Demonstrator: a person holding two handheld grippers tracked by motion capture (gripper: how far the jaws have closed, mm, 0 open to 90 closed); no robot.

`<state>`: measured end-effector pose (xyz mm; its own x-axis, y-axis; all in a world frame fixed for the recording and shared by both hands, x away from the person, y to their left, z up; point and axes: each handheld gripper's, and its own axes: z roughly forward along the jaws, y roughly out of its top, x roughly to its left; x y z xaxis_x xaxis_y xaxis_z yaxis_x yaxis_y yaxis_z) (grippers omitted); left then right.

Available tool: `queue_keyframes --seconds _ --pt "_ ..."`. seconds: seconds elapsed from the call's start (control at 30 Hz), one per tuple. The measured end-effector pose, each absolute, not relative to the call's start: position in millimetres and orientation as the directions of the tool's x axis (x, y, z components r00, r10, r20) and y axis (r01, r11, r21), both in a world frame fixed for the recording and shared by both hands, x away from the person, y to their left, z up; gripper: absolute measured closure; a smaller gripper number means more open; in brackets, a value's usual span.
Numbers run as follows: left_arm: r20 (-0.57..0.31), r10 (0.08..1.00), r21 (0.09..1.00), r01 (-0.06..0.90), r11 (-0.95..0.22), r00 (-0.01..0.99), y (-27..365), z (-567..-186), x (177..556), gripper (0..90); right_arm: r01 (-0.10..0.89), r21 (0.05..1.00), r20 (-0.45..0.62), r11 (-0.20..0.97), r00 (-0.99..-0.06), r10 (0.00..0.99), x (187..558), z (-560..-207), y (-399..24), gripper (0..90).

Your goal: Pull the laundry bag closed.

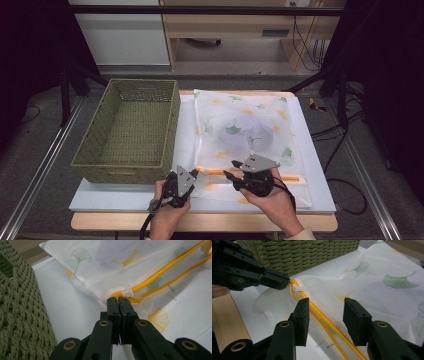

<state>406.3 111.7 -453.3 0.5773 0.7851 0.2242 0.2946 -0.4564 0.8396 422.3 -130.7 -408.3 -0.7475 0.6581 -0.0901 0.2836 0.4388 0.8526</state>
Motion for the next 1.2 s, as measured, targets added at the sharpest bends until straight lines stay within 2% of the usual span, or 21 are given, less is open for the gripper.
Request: queue_keyframes --seconds 0.2,0.37,0.6,0.9,1.2 --pt "0.216 0.789 0.841 0.300 -0.449 0.576 116 -451 408 88.2 0.278 0.834 -0.095 0.478 -0.779 0.619 429 -415 -117 68.3" --pt "0.220 0.785 0.836 0.302 -0.458 0.579 117 -453 408 88.2 0.269 0.820 -0.103 0.505 -0.799 0.592 434 -418 -107 71.5" --pt "0.211 0.788 0.848 0.294 -0.442 0.578 120 -447 406 88.2 0.259 0.800 -0.114 0.540 -0.819 0.562 442 -417 -97 68.8" --pt "0.202 0.793 0.855 0.292 -0.429 0.576 124 -442 407 88.2 0.241 0.791 -0.116 0.562 -0.843 0.525 449 -407 -87 57.4" --pt "0.189 0.795 0.862 0.290 -0.415 0.576 126 -436 407 88.2 0.213 0.783 -0.133 0.584 -0.860 0.493 453 -398 -83 56.7"
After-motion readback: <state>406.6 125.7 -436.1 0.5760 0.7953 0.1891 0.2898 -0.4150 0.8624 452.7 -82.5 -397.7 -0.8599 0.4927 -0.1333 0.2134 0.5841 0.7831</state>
